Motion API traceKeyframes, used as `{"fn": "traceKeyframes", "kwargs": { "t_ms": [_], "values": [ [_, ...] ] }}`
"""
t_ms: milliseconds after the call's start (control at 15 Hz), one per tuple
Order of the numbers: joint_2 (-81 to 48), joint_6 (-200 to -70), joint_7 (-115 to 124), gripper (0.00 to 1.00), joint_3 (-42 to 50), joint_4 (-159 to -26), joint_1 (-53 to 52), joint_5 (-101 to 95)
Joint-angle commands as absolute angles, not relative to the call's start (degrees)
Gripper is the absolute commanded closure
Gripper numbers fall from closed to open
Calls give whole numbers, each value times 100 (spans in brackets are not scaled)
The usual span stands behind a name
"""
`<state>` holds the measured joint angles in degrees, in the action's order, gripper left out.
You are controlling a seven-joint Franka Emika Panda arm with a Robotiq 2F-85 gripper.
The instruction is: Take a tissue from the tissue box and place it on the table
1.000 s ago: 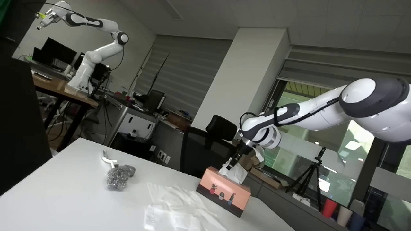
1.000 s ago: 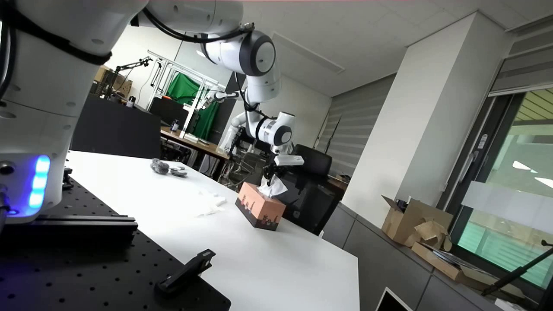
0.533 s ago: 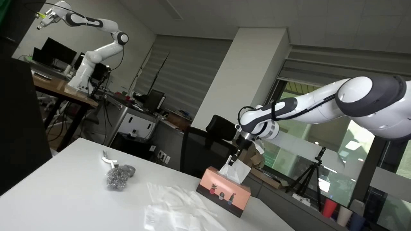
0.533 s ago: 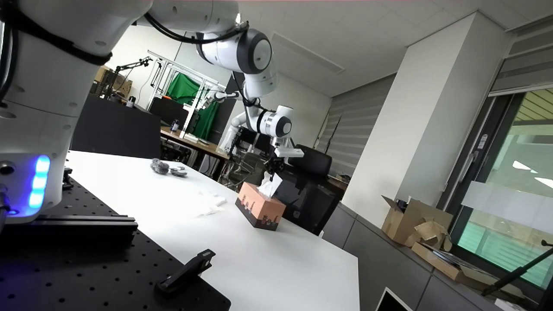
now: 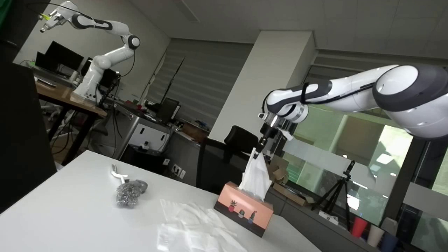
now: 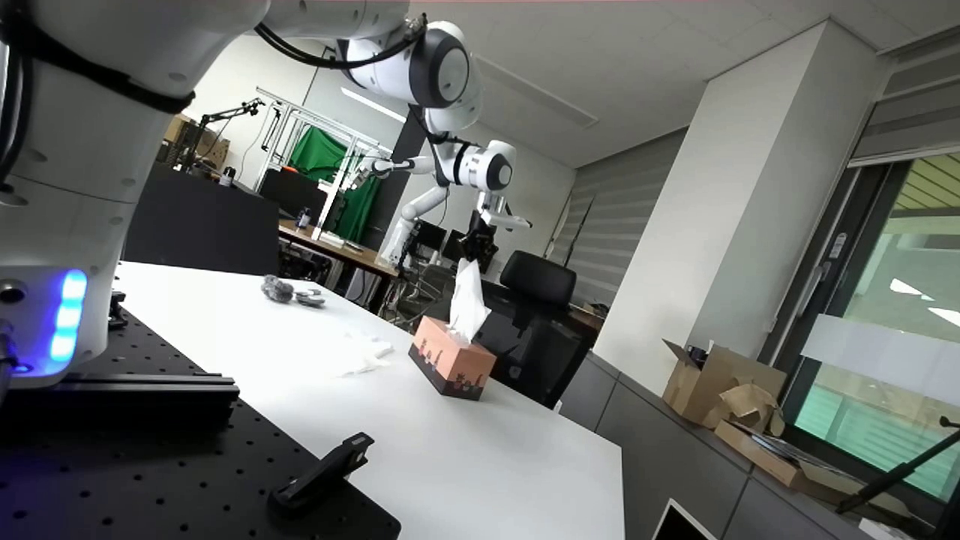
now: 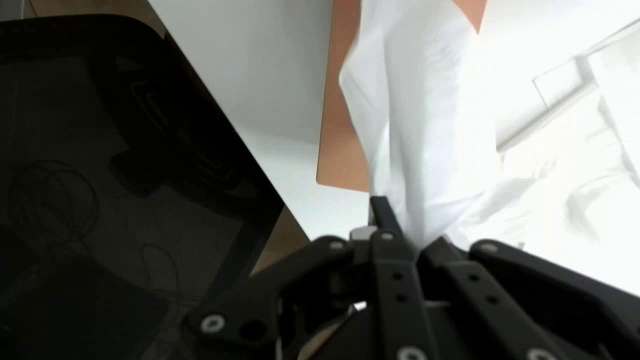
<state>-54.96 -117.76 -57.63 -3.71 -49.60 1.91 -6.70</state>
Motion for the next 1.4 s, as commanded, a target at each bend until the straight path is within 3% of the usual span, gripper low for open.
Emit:
{"fn": "traceKeyframes", "kwargs": {
  "t_ms": [0,600,1333],
  "values": [
    [-5112,-11119,-5942,100,-530,-4719,137,-584],
    [-4475,-9804,-6936,100,-1342,-5410,428,390],
    [-4223,-9278,-7740,100,-1235,-8224,556,728]
  ]
}}
